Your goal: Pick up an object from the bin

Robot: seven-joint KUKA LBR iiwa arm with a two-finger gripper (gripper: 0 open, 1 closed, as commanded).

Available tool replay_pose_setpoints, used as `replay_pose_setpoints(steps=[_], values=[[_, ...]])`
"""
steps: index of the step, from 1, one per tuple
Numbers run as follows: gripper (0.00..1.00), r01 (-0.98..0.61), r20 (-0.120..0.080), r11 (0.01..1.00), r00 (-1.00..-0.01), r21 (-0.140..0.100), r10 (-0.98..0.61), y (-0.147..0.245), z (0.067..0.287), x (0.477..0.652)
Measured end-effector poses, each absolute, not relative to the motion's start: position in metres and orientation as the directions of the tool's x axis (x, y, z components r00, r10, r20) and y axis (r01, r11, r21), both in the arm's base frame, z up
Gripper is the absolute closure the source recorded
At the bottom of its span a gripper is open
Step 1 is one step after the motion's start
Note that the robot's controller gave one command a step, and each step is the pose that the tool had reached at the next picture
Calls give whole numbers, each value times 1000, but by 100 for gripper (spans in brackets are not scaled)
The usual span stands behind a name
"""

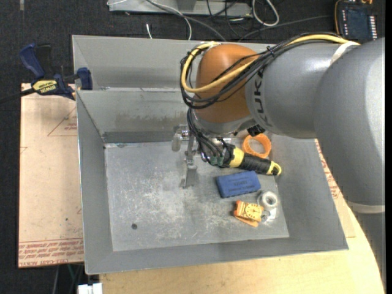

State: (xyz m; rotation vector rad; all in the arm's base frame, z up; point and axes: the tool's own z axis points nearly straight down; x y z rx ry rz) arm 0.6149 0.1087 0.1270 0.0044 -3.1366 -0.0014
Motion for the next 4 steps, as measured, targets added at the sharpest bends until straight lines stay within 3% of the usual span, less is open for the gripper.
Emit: replay_pose_setpoints(steps=[1,2,3,4], values=[[0,-1,-1,1000,-1000,2,-1,108,132,617],[0,-102,-2,995,-995,2,-102,48,71,653],[0,-159,-15,987,-987,4,-159,20,119,648],[0,-104,-2,995,-995,2,-104,-81,100,654]])
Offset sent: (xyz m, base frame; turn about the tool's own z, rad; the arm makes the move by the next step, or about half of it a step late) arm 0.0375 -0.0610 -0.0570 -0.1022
